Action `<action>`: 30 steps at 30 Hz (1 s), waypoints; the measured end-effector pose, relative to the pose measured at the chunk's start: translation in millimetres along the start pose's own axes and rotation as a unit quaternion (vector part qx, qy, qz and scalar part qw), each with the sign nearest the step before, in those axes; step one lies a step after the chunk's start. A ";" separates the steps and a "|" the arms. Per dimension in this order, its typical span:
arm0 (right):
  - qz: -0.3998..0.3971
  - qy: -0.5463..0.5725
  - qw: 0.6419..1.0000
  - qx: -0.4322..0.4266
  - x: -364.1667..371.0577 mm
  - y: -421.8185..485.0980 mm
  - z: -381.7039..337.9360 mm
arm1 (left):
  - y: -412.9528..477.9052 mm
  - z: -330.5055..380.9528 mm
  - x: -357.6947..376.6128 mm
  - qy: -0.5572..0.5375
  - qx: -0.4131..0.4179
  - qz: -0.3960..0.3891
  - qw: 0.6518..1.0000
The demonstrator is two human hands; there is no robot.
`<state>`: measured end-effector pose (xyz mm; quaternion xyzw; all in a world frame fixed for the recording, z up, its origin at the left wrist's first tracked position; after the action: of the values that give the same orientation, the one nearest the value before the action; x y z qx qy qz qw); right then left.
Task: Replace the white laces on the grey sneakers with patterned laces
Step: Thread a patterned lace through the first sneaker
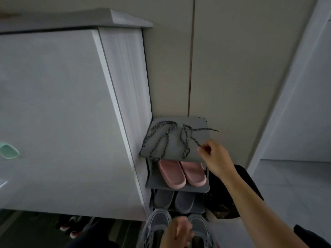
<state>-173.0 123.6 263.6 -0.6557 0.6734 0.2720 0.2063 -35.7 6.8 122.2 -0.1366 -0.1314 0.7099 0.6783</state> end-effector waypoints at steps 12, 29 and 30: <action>-0.108 0.359 0.916 0.143 2.3 -139.2 78.2 | 14.2 130.2 7.7 -0.102 0.148 0.005 0.984; -0.038 0.451 0.891 0.042 -33.5 -127.6 82.0 | -1.7 -4.5 7.1 0.344 0.056 -0.081 0.934; -0.011 0.379 0.924 0.048 -33.6 -125.7 84.2 | -3.8 -8.7 7.7 0.374 0.082 -0.080 0.920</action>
<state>-52.7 204.1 208.3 -0.7065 0.7063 -0.0316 -0.0297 -29.3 14.7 115.5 -0.3255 0.1801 0.5587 0.7413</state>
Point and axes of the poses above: each hand's wrist, its own y-axis towards the middle knuckle, its own x-axis out of the palm, z = x × y, the point moved 2 cm from there along y, towards the middle knuckle, and after that the axes turned 4 degrees about x, right-handed, at the moved point
